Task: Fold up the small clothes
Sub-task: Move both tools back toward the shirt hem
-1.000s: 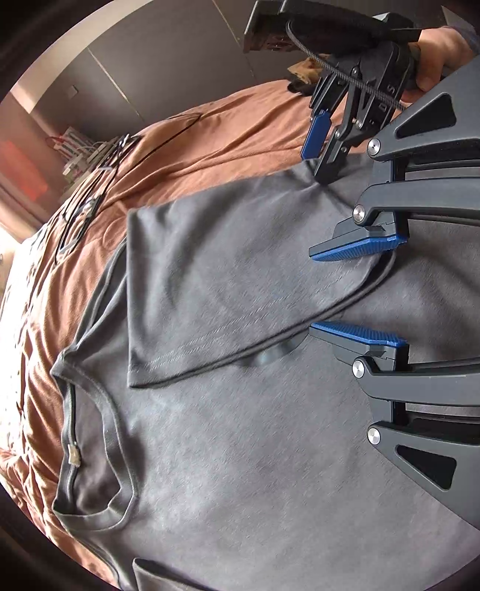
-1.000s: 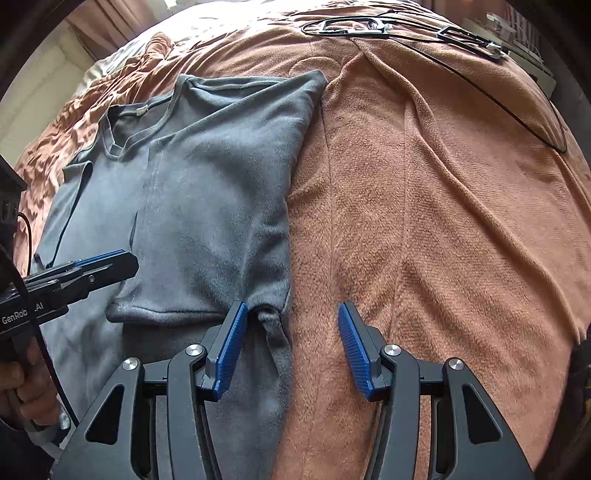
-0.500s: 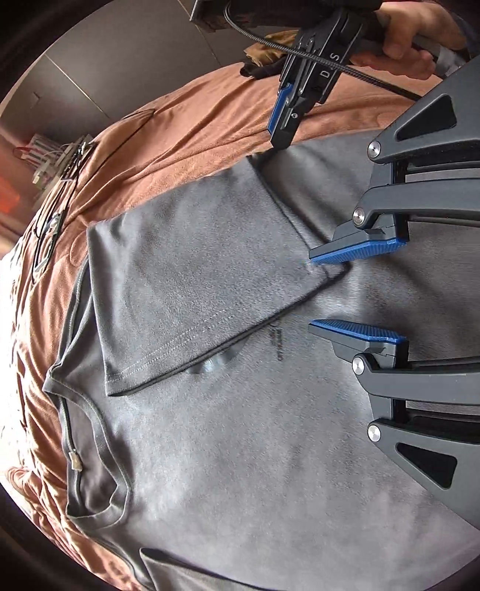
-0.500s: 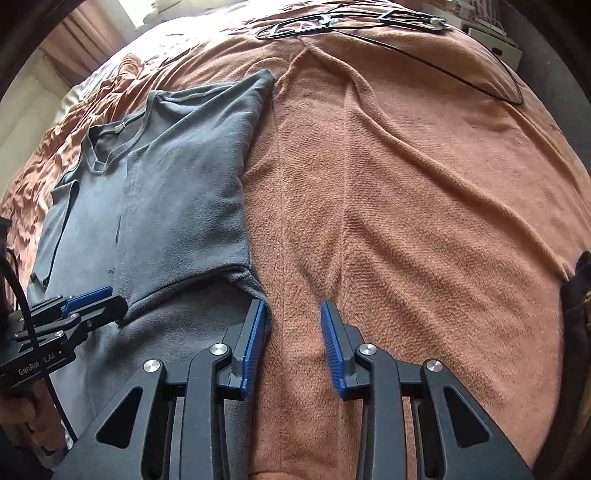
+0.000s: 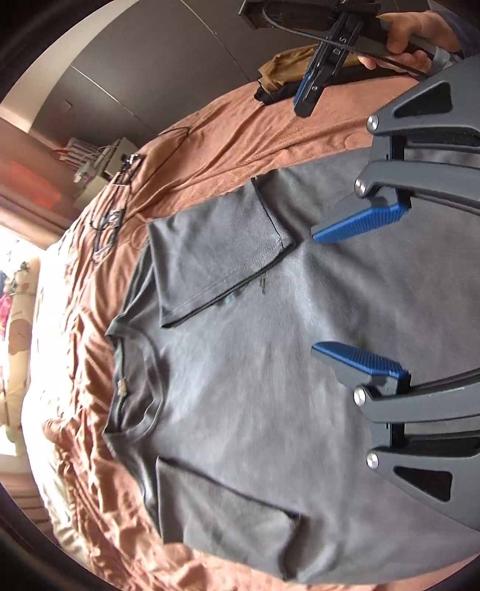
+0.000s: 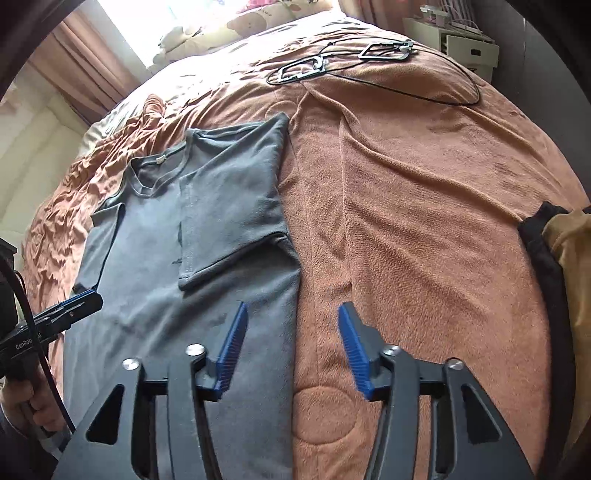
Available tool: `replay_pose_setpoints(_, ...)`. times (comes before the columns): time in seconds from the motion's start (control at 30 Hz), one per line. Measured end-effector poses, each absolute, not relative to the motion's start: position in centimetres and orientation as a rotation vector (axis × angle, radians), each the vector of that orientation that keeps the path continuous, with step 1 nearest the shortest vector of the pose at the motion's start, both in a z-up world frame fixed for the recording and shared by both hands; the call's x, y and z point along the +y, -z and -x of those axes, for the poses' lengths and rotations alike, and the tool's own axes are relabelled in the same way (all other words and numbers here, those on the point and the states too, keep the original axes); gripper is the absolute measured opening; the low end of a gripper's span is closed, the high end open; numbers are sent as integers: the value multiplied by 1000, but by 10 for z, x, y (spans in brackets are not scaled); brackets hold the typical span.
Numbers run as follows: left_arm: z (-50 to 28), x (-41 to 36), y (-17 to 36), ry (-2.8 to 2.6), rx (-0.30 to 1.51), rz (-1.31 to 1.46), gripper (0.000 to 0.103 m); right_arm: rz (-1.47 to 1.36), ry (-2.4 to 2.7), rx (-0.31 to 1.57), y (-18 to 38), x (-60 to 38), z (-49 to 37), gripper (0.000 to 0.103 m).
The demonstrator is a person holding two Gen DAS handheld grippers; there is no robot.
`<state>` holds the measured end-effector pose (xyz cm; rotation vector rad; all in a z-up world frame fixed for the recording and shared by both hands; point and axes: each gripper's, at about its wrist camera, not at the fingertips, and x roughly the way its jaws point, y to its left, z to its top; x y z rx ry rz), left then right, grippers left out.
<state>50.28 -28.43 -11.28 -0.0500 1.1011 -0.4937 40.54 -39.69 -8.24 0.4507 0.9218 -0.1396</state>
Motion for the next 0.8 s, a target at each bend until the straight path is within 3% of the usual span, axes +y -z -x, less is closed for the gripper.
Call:
replay_pose_setpoints(0.1, -487, -265, 97, 469, 1070, 61, 81, -447, 124, 885, 66, -386, -380, 82)
replay_pose_setpoints(0.27, -457, -237, 72, 455, 1006, 65, 100, -374, 163, 866, 43, -362, -345, 94)
replay_pose_setpoints(0.33, -444, -225, 63, 444, 979, 64, 101, -362, 168, 849, 33, -353, -330, 103)
replay_pose_setpoints(0.8, -364, -135, 40, 387, 886, 117, 103, -381, 166, 758, 18, -322, -231, 103)
